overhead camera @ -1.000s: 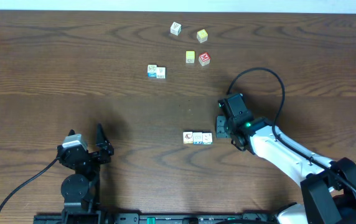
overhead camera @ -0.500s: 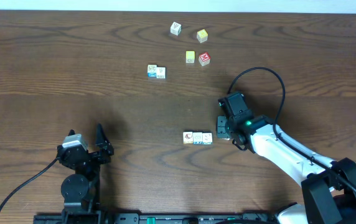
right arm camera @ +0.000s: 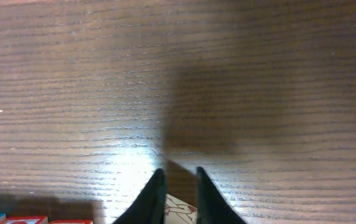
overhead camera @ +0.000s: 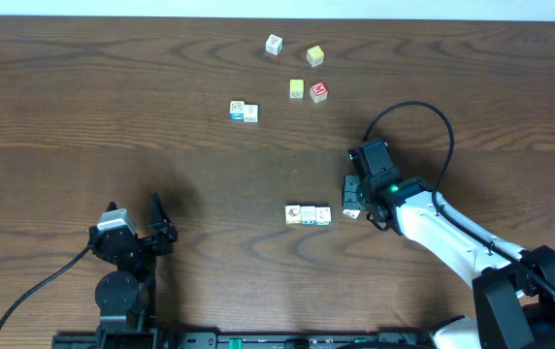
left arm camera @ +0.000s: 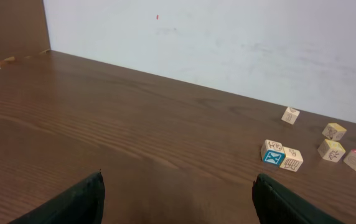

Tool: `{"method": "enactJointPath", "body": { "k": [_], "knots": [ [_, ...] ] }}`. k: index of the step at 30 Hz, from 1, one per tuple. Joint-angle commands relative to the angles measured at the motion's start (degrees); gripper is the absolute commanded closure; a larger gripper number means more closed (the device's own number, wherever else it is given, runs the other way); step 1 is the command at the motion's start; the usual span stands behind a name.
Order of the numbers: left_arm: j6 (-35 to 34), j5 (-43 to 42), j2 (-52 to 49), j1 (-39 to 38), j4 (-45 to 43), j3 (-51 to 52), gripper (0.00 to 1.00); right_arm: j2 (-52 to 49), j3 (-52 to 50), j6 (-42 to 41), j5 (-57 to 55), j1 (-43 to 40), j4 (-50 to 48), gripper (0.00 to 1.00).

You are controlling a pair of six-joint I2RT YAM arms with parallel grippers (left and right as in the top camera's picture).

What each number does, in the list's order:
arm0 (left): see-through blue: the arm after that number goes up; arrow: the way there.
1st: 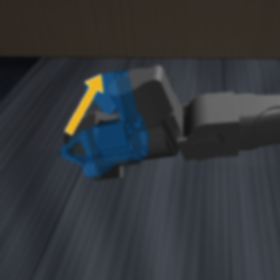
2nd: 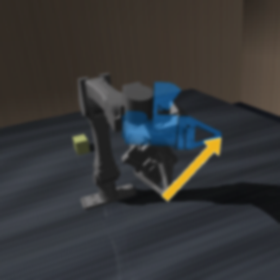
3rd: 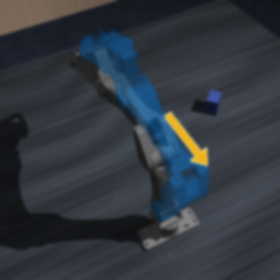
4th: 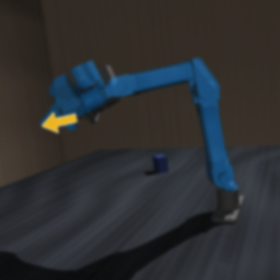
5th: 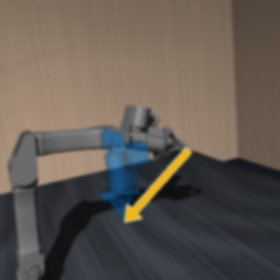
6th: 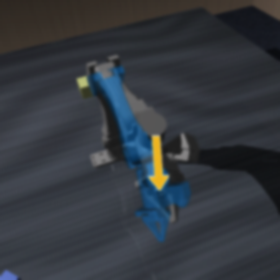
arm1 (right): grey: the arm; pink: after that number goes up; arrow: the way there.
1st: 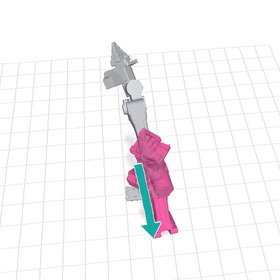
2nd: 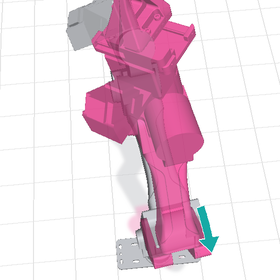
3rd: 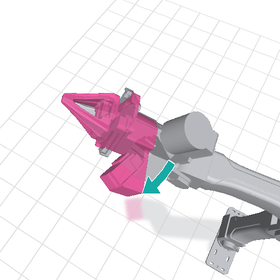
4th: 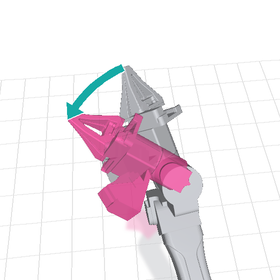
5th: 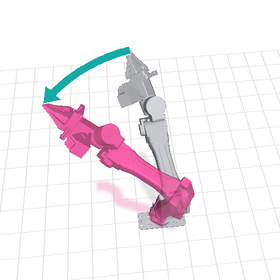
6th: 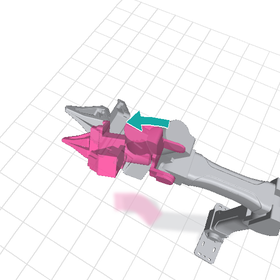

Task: Lift 4 blocks
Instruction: 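Open the right gripper and raise it off the A block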

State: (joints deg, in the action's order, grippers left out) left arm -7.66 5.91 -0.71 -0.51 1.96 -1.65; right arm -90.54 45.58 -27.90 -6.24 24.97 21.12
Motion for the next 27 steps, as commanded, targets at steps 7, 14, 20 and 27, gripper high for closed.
{"method": "enactJointPath", "body": {
  "k": [7, 14, 20, 27],
  "knots": [
    [0.1, 0.3, 0.1, 0.2, 1.8, 1.4, 0.24, -0.4, 0.9, 0.1, 2.9, -0.1, 1.3, 0.95],
    [0.1, 0.3, 0.1, 0.2, 1.8, 1.4, 0.24, -0.4, 0.9, 0.1, 4.7, -0.1, 1.6, 0.98],
    [0.1, 0.3, 0.1, 0.2, 1.8, 1.4, 0.24, -0.4, 0.9, 0.1, 6.2, 0.3, 1.7, 0.99],
    [0.1, 0.3, 0.1, 0.2, 1.8, 1.4, 0.24, -0.4, 0.9, 0.1, 6.3, 2.4, 1.5, 0.99]
  ]
}}
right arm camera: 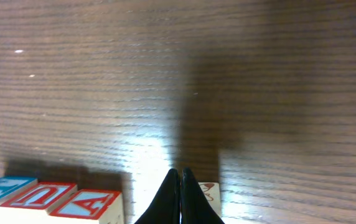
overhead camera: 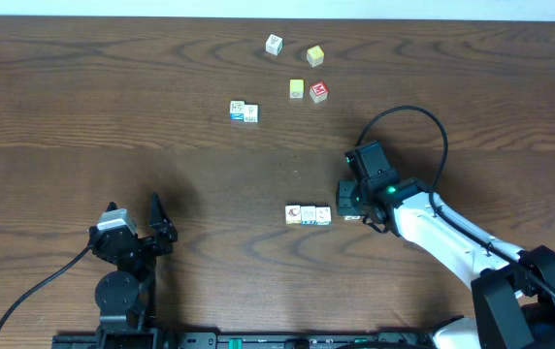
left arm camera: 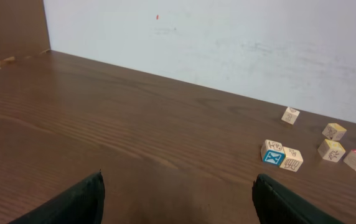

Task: Lift 4 blocks
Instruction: 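Open the right gripper and raise it off the A block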

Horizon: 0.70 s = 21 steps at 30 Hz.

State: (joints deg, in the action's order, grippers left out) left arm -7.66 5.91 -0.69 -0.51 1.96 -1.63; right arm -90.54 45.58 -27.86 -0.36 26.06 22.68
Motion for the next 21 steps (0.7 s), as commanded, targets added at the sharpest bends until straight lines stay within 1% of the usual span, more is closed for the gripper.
{"method": "enactJointPath", "body": {
  "k": [1, 5, 11, 14, 21],
  "knots": [
    [0.1, 0.3, 0.1, 0.2, 1.8, 1.4, 0.23, -0.4, 0.9, 0.1, 0.4, 1.4, -0.2, 0.99],
    [0.1, 0.3, 0.1, 0.2, 1.8, 1.4, 0.24, -0.4, 0.9, 0.1, 0.2, 1.4, -0.2, 0.99],
    [0.1, 0.3, 0.1, 0.2, 1.8, 1.4, 0.24, -0.4, 1.1, 0.1, -4.3, 0.0, -0.7, 0.96],
    [0.1, 0.3, 0.1, 0.2, 1.8, 1.4, 0.24, -0.4, 2.0, 0.6, -4.3, -2.0, -0.7, 0.99],
    [0.1, 0.3, 0.1, 0.2, 1.8, 1.4, 0.24, -0.4, 4.6, 1.7, -4.1, -4.8, 3.3, 0.99]
  ]
}}
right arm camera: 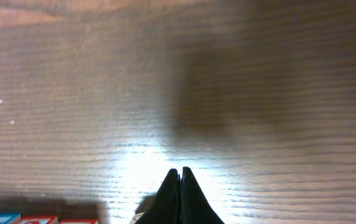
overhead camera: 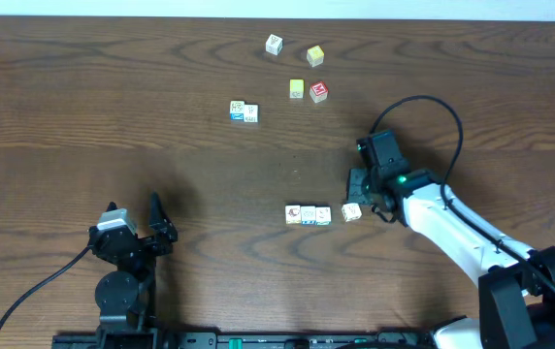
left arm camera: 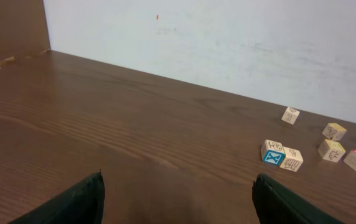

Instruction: Lift 4 blocks

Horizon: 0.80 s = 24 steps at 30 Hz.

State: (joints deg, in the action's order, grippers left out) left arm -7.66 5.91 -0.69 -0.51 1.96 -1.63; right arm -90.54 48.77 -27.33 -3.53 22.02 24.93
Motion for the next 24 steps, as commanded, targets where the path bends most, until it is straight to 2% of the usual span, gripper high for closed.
{"method": "enactJointPath", "body": {
  "k": [1, 9, 17, 24],
  "knots": [
    [0.1, 0.3, 0.1, 0.2, 1.8, 1.4, 0.23, -0.4, 1.4, 1.2, -0.9, -0.8, 1.8, 0.99],
    [0.1, 0.3, 0.1, 0.2, 1.8, 1.4, 0.24, -0.4, 1.4, 1.0, -0.7, 0.2, 8.3, 0.99],
    [0.1, 0.3, 0.1, 0.2, 1.8, 1.4, 0.23, -0.4, 1.2, 0.6, 2.4, 0.5, 9.2, 0.99],
    [0.1, 0.3, 0.1, 0.2, 1.8, 1.4, 0.23, -0.4, 0.9, -0.1, 2.5, 4.2, 9.2, 0.99]
  ]
}}
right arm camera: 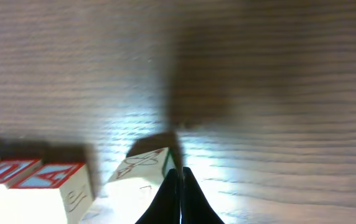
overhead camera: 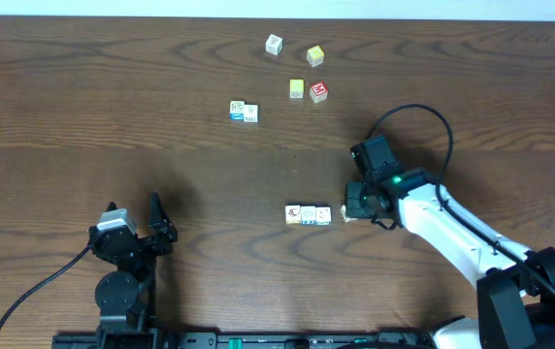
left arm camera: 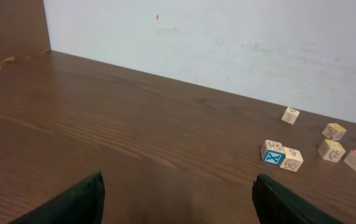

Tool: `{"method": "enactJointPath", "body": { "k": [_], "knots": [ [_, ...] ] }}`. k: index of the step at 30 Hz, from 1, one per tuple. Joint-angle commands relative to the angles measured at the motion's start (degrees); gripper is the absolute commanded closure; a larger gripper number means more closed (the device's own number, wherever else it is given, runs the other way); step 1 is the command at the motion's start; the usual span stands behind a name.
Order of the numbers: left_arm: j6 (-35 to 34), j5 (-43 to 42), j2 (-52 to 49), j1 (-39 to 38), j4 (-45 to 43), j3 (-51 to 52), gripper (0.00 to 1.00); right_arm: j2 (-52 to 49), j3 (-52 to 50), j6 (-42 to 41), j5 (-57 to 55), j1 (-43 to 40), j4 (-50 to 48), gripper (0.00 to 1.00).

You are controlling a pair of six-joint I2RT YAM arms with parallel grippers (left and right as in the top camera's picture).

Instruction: Lift 4 blocks

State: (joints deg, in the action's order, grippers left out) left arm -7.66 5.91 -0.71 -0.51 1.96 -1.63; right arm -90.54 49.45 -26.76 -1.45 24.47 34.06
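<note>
Three lettered blocks [overhead camera: 309,214] stand in a row near the table's front middle. A fourth block [overhead camera: 347,215] sits just right of the row with a small gap; in the right wrist view this block [right arm camera: 142,169] lies immediately left of my fingertips, with the row's end block [right arm camera: 53,183] beyond it. My right gripper [overhead camera: 359,201] is shut and empty, its tips [right arm camera: 179,186] low against that block's right side. The left gripper [overhead camera: 151,229] rests open at the front left, with nothing between its fingers [left arm camera: 72,200].
Several more blocks lie at the back: a joined pair [overhead camera: 244,111], a yellow one [overhead camera: 297,89], a red one [overhead camera: 318,91], another yellow [overhead camera: 314,55] and a white one [overhead camera: 274,44]. The right arm's cable loops behind the gripper.
My right gripper has moved forward and left, from behind the loose block to low against its right side. The block now fills the wrist view beside the shut tips. Left arm unchanged.
At first my right gripper stood slightly open over the loose block right of the row. Then it was shut and further left beside the block. It then stood back and to the right, still shut. Now it is down against the block's right side.
</note>
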Motion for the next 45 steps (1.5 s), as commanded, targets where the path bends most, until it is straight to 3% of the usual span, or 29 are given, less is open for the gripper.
{"method": "enactJointPath", "body": {
  "k": [1, 31, 45],
  "knots": [
    [0.1, 0.3, 0.1, 0.2, 1.8, 1.4, 0.23, -0.4, 0.2, -1.0, 0.4, 2.3, 0.0, 0.99],
    [0.1, 0.3, 0.1, 0.2, 1.8, 1.4, 0.23, -0.4, -3.1, -4.5, -1.2, 3.8, 4.1, 0.99],
    [0.1, 0.3, 0.1, 0.2, 1.8, 1.4, 0.24, -0.4, -3.1, -4.5, -1.3, 3.8, -1.3, 0.99]
  ]
}}
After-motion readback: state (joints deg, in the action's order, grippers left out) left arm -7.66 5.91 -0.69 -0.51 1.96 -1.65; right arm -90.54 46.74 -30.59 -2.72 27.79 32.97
